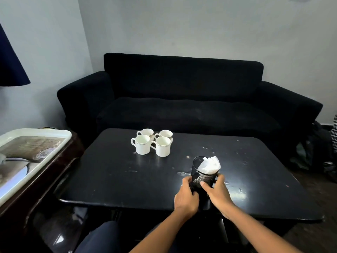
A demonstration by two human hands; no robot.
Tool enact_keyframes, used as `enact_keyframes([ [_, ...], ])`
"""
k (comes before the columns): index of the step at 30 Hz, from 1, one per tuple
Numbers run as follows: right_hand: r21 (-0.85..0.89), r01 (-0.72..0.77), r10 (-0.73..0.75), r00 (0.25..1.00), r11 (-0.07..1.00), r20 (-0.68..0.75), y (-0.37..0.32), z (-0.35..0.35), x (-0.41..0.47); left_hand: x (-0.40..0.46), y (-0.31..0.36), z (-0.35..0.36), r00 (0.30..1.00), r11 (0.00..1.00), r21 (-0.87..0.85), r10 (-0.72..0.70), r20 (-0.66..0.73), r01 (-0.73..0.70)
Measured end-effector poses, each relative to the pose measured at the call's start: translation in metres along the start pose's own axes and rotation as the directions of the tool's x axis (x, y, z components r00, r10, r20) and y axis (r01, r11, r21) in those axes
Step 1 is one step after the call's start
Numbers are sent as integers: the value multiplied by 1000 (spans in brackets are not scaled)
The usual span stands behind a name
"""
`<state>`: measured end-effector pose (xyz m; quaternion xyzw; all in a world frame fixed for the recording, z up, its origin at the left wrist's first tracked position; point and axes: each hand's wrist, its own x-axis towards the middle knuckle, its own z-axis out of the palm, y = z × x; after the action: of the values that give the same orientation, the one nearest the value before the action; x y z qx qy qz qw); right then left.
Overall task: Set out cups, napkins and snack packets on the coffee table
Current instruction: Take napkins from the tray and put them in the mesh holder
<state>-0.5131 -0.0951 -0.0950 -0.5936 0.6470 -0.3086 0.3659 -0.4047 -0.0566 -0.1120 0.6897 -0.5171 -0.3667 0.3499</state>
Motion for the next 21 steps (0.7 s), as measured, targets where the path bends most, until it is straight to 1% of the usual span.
enact_keyframes([
  [3,43,54,-50,996,998,-80,0,17,5,7,-7,-3,999,998,37,41,-15,-41],
  [7,51,65,-56,985,997,-164,1,39,16,18,-17,-2,991,988,91,129,-46,-125],
  [9,57,95,-82,977,994,-196,-1,48,24,29,-21,-1,983,975,154,171,-68,-159],
  [11,38,129,-117,968,991,-224,-2,56,34,43,-23,1,977,961,223,188,-102,-162],
  [14,-22,184,-184,954,983,-235,0,65,51,65,-26,2,964,948,278,207,-165,-156],
  [17,-73,247,-258,939,966,-229,6,72,71,88,-27,2,949,934,311,243,-200,-174],
  [19,-105,282,-299,928,954,-222,7,73,86,105,-24,-2,940,919,346,271,-206,-189],
  [21,-132,286,-308,928,949,-209,7,74,102,120,-23,-4,939,902,384,288,-190,-199],
])
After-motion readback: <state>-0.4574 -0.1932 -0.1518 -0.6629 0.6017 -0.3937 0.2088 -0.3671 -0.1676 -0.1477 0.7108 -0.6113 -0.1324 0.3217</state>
